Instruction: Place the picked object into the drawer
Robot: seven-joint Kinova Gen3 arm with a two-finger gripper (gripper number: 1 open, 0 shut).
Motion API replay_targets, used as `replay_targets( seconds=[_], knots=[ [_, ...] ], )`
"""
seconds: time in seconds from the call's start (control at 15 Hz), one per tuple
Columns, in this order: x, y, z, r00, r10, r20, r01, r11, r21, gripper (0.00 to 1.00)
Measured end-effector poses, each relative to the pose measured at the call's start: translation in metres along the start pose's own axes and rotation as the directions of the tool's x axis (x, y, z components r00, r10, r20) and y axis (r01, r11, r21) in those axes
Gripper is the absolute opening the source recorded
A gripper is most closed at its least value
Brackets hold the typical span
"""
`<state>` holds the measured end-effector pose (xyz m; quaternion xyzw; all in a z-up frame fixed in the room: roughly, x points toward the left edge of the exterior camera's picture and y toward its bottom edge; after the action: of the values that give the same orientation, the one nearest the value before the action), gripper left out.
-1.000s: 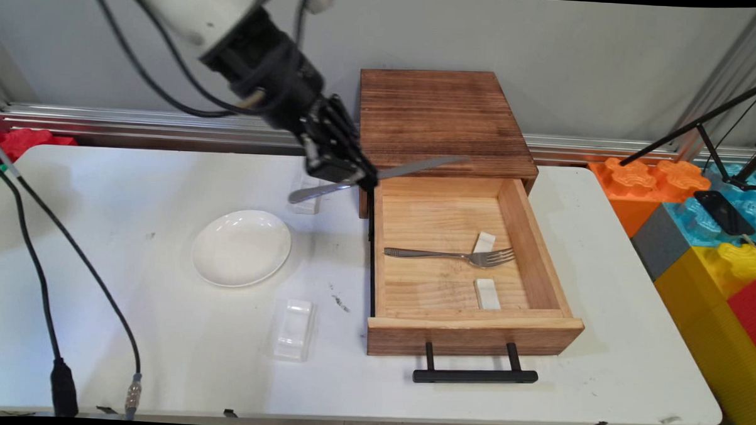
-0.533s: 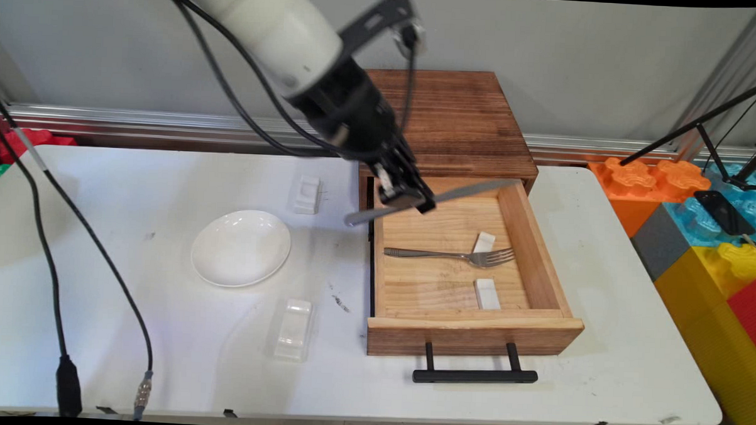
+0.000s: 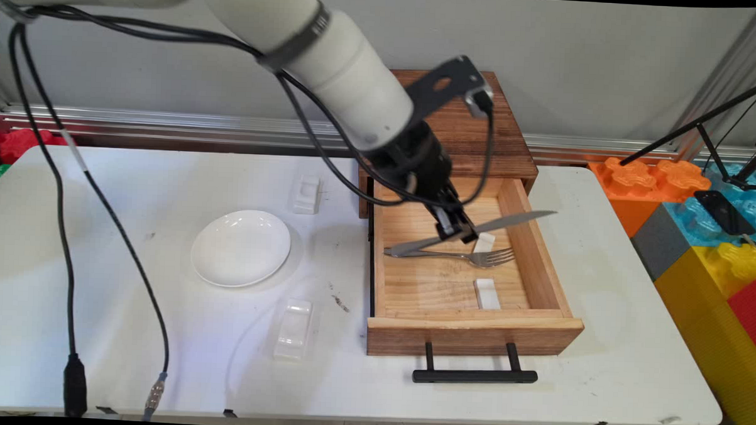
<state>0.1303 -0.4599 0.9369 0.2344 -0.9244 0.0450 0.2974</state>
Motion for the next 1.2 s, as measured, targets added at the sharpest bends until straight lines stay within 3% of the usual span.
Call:
replay_targets(
  seconds=[0.53,1.2],
  knots=[
    [0.008,0.003,0.054,1.0,0.003,0.013,-0.003,1.0,0.005,0.0],
    [-0.004,-0.001,0.086,0.998,0.032,0.047,-0.033,0.999,0.007,0.0]
  ],
)
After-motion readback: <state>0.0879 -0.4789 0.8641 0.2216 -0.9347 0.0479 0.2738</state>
